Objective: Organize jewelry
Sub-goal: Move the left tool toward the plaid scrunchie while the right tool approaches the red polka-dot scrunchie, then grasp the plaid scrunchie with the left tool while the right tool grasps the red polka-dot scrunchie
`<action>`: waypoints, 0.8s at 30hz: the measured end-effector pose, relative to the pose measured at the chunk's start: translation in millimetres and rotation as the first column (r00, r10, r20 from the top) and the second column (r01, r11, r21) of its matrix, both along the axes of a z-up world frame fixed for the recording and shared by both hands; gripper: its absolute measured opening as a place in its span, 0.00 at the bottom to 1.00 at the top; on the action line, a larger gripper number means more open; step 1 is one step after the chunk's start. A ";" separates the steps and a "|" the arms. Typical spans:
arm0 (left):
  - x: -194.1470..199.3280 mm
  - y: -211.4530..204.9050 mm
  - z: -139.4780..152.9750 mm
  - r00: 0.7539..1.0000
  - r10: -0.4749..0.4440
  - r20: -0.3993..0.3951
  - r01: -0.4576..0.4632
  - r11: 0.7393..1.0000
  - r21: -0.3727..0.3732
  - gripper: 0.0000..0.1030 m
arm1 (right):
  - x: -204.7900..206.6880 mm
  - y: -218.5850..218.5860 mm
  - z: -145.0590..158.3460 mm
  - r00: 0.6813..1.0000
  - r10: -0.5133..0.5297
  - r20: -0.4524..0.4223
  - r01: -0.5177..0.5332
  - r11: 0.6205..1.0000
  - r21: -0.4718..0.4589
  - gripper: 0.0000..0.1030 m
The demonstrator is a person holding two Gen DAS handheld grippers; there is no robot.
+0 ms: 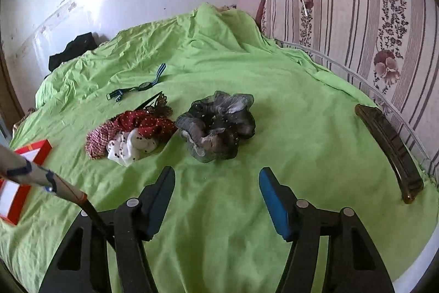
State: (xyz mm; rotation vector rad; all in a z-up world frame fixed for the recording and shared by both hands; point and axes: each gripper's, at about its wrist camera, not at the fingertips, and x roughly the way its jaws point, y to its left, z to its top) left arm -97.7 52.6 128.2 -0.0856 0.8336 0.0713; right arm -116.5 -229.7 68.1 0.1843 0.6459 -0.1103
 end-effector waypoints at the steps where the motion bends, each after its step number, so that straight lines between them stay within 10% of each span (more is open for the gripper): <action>1: 1.1 -1.4 -1.2 1.000 0.001 -0.007 -0.001 1.000 -0.003 1.00 | 1.8 -1.7 -3.1 1.000 0.012 -0.009 -0.011 0.999 0.033 0.66; 13: 60.7 -15.4 2.0 0.998 -0.028 -0.053 0.025 0.999 -0.046 1.00 | 44.2 1.3 21.5 0.991 0.130 0.045 -0.135 0.977 0.165 0.57; 24: 161.4 -51.3 -54.2 0.972 -0.182 -0.151 0.167 0.980 -0.109 0.96 | 91.5 10.7 13.6 0.960 0.280 -0.021 -0.270 0.939 0.215 0.57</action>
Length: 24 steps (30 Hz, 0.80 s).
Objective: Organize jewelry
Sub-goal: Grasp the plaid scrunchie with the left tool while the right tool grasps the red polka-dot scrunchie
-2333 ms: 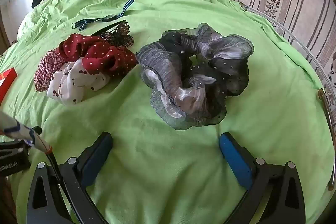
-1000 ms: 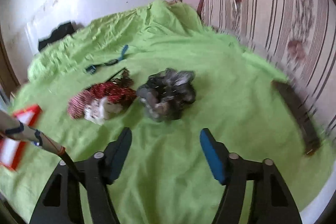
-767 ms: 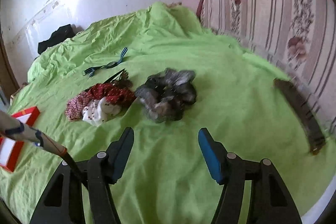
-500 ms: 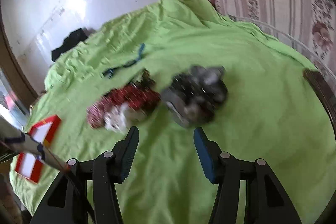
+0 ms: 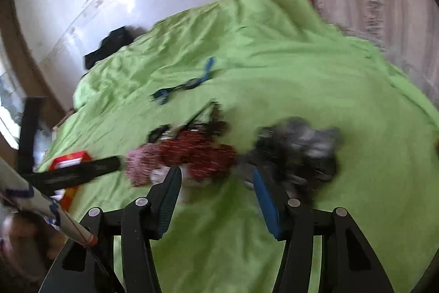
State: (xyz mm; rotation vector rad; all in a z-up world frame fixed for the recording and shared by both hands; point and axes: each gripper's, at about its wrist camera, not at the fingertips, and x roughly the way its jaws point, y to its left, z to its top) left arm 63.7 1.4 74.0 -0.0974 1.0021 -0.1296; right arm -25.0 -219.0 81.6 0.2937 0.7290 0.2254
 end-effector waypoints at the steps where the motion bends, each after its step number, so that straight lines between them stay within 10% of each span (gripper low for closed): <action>1: 7.9 -5.9 -5.9 1.000 -0.029 -0.011 0.029 1.000 -0.010 0.92 | 4.4 3.2 1.5 1.000 0.024 -0.001 -0.024 1.000 0.010 0.57; 3: 18.6 -14.9 -16.0 0.997 -0.070 -0.039 0.070 0.997 -0.015 0.78 | 16.8 13.6 3.8 0.998 0.068 -0.010 -0.068 0.997 0.029 0.57; 7: 33.3 -16.3 -34.7 0.987 -0.082 -0.135 0.075 0.996 -0.053 0.11 | 39.5 31.1 1.6 0.993 0.110 -0.036 -0.109 0.993 0.036 0.57; 11: 22.6 0.6 -24.1 0.992 -0.062 -0.108 0.054 0.995 -0.079 0.10 | 60.0 45.3 -14.3 0.984 0.132 -0.118 -0.131 0.991 0.015 0.51; 13: 10.0 14.2 -13.9 0.994 -0.047 -0.094 0.038 0.995 -0.089 0.10 | 67.5 48.8 -23.9 0.974 0.139 -0.181 -0.140 0.990 0.011 0.07; 24: -86.9 74.8 44.0 1.000 0.025 -0.018 -0.028 0.982 -0.185 0.10 | -16.7 49.1 22.1 0.972 0.192 -0.133 -0.187 0.981 0.053 0.06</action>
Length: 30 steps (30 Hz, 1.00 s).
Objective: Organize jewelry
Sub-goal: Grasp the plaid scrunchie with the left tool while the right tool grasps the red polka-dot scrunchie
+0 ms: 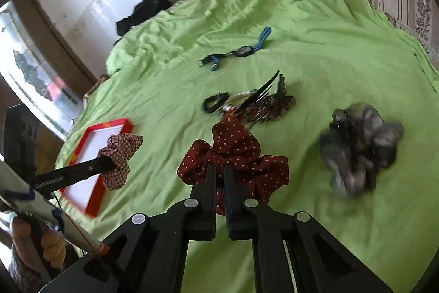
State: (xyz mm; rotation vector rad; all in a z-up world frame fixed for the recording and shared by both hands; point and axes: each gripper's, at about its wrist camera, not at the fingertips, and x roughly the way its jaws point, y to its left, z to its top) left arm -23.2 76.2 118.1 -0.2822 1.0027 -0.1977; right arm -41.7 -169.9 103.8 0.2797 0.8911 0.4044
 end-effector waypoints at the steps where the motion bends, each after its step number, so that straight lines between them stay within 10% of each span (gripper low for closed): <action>1: -8.0 1.2 -0.2 1.000 0.004 -0.001 -0.004 1.000 0.008 0.10 | -7.1 0.3 1.7 1.000 0.002 -0.004 -0.002 1.000 0.002 0.06; 8: -52.7 5.3 -42.8 0.994 0.031 -0.103 -0.026 0.998 0.055 0.11 | -51.0 5.2 -22.6 0.998 -0.019 -0.064 0.014 0.997 -0.077 0.16; 10: -63.4 7.4 -49.2 0.993 0.041 -0.111 -0.033 0.997 0.068 0.17 | -58.6 0.1 -25.4 0.997 -0.038 -0.067 0.034 0.997 -0.069 0.55; 12: -70.1 10.9 -48.6 0.994 0.043 -0.103 -0.036 0.997 0.063 0.27 | -69.0 -8.8 -22.3 0.997 -0.074 -0.039 0.072 0.996 -0.047 0.71; 16: -81.9 20.0 -37.2 0.996 0.069 -0.052 -0.065 0.996 0.066 0.46 | -79.7 -24.5 -16.6 0.992 -0.122 -0.020 0.121 0.992 -0.036 0.73; 30: -66.0 19.4 -60.4 0.996 0.053 -0.076 -0.049 0.997 0.052 0.53 | -61.1 -11.3 -37.2 0.993 -0.097 -0.066 0.092 0.993 -0.079 0.73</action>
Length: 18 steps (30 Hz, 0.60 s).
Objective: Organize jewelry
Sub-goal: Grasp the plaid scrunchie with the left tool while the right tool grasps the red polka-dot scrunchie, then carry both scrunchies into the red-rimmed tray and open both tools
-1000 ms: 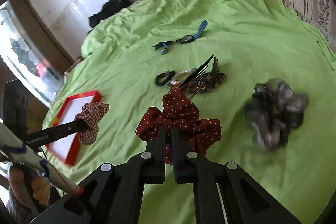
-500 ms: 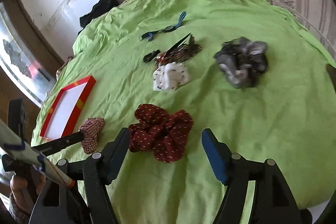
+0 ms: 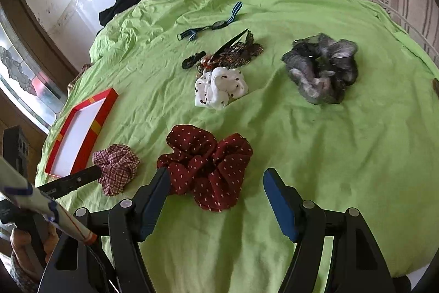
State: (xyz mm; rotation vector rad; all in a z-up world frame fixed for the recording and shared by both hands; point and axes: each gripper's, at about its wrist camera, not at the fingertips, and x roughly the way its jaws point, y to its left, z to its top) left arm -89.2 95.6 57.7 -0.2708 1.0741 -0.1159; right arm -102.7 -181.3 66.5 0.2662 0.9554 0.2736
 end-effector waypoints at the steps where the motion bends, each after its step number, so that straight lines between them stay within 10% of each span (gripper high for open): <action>1: 7.6 -4.3 -3.7 1.000 -0.010 -0.008 0.010 1.000 0.019 0.53 | 4.4 2.0 -2.4 1.000 0.002 -0.009 -0.002 1.000 -0.007 0.73; 6: 20.2 -18.7 -12.2 0.998 -0.062 -0.022 0.062 0.998 0.016 0.50 | 18.7 10.4 -13.1 0.999 0.006 -0.051 -0.006 1.000 0.005 0.70; 9: 19.4 -25.3 -16.1 0.995 -0.095 -0.043 0.094 0.995 -0.015 0.14 | 24.5 15.1 -21.2 0.995 0.022 -0.093 -0.022 1.000 0.008 0.41; 11: 15.8 -24.7 -14.9 0.995 -0.092 -0.039 0.091 0.995 -0.027 0.13 | 24.6 17.3 -24.0 0.994 0.028 -0.109 -0.028 1.000 0.001 0.21; 18: -6.6 12.4 33.2 0.998 -0.038 0.058 0.046 0.988 -0.147 0.12 | 10.1 36.5 17.3 0.996 0.085 -0.022 -0.086 0.995 -0.042 0.11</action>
